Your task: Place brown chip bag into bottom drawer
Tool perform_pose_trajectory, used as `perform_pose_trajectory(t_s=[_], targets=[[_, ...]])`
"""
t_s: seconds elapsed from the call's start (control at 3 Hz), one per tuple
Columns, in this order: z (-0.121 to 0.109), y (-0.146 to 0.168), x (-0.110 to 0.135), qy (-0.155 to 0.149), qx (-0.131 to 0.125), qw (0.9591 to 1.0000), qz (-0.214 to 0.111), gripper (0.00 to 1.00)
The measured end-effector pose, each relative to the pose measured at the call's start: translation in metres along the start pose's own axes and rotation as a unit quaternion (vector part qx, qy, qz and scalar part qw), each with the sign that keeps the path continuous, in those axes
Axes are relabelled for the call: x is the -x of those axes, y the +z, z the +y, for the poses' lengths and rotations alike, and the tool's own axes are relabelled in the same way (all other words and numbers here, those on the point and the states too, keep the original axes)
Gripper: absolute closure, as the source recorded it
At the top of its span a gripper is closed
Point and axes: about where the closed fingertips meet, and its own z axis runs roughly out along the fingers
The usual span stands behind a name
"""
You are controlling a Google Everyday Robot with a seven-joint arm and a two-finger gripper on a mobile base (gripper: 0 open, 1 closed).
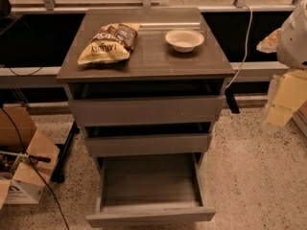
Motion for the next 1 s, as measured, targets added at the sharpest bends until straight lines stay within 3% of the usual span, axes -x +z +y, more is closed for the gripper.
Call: perform_pose_trajectory(t_s=[0.33, 1.0], targets=[[0.0, 0.0, 0.0, 0.0, 0.0, 1.0, 0.0, 0.0], [-0.021, 0.03, 0.039, -0.015, 0.009, 0.9984, -0.054, 0.0]])
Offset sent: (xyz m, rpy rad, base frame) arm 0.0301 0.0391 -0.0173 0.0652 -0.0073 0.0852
